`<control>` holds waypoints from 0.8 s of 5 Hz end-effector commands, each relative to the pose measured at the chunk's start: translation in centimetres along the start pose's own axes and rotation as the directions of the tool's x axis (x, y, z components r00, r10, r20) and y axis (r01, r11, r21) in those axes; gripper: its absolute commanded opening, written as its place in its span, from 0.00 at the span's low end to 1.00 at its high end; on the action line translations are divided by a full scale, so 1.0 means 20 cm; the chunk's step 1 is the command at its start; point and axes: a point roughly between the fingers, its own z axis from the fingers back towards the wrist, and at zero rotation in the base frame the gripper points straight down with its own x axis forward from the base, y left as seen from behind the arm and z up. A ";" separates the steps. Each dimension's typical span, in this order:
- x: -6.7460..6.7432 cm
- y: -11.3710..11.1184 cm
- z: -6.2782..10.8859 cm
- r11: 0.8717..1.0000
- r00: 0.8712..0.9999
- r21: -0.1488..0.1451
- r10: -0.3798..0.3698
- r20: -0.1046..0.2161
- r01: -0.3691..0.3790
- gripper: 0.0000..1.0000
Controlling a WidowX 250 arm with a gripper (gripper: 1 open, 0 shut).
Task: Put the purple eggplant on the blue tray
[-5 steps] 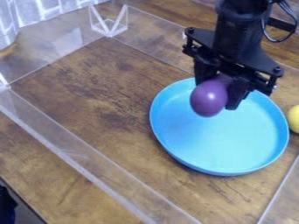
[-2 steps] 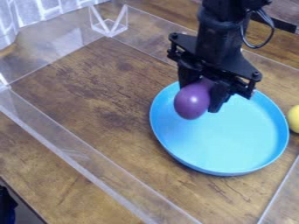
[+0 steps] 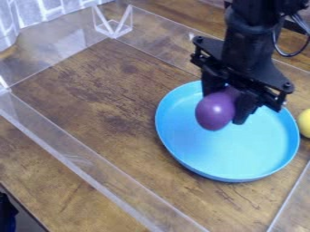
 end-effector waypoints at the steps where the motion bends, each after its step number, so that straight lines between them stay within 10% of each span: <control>1: 0.03 -0.07 0.11 0.995 0.992 -0.034 -0.091 0.088 0.094 0.00; 4: -0.04 -0.03 0.10 0.998 0.996 -0.011 -0.054 0.077 0.055 0.00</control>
